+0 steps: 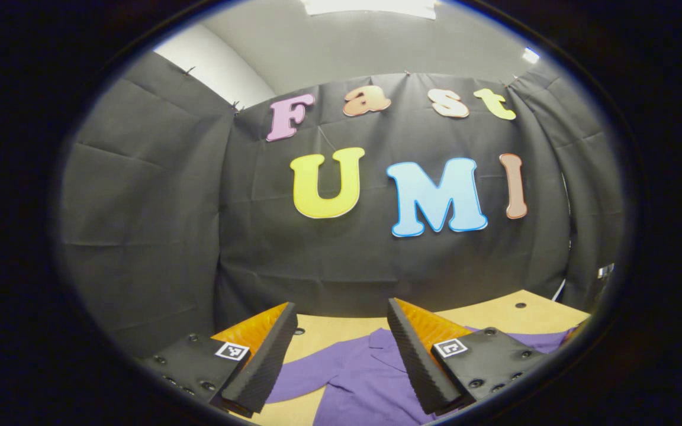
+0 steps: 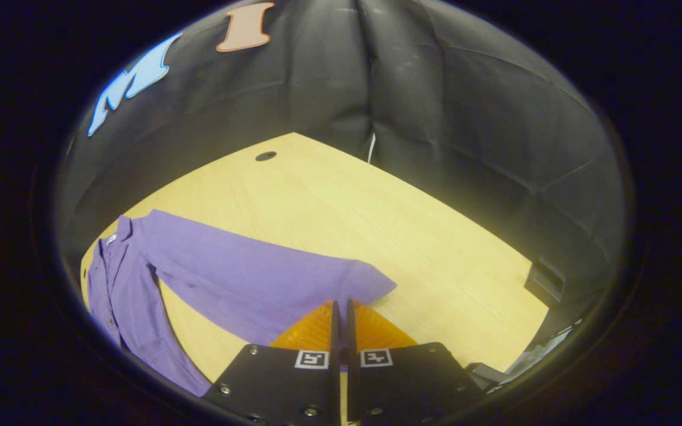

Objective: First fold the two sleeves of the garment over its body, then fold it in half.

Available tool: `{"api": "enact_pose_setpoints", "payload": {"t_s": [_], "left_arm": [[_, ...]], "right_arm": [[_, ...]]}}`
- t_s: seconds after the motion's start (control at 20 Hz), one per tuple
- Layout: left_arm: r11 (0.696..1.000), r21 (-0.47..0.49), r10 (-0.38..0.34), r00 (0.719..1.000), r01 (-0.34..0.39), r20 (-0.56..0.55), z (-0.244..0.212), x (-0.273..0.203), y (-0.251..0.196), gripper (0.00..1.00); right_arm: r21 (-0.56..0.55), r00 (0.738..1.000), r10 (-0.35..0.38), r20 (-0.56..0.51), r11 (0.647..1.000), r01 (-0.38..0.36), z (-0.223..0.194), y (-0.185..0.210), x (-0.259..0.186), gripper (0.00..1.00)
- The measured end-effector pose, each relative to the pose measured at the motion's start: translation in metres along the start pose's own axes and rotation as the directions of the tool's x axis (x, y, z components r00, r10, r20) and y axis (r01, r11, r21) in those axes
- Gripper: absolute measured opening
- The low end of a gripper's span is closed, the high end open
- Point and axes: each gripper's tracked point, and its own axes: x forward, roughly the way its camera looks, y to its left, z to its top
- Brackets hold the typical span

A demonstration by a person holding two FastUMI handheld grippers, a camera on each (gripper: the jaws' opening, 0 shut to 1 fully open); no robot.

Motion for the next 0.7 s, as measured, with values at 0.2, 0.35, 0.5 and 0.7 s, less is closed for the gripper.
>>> {"api": "enact_pose_setpoints", "payload": {"t_s": [0.2,0.35,0.5,0.7], "left_arm": [[1.0,-0.014,-0.009,1.0,0.009,-0.001,-0.004,0.001,0.003,0.97],[1.0,-0.021,-0.014,1.0,0.014,0.002,-0.004,0.004,0.008,0.97],[1.0,-0.015,-0.013,1.0,0.013,0.006,-0.006,0.006,0.014,0.97],[1.0,-0.014,-0.006,1.0,0.006,0.005,-0.009,0.008,0.026,0.97]], "right_arm": [[0.013,0.993,0.093,0.079,0.995,-0.094,0.028,0.025,-0.024,0.05],[0.014,0.979,0.162,0.123,0.986,-0.165,0.051,0.058,-0.043,0.05],[0.015,0.957,0.24,0.162,0.969,-0.246,0.074,0.092,-0.06,0.05],[-0.012,0.921,0.331,0.204,0.942,-0.335,0.104,0.141,-0.08,0.05]]}}
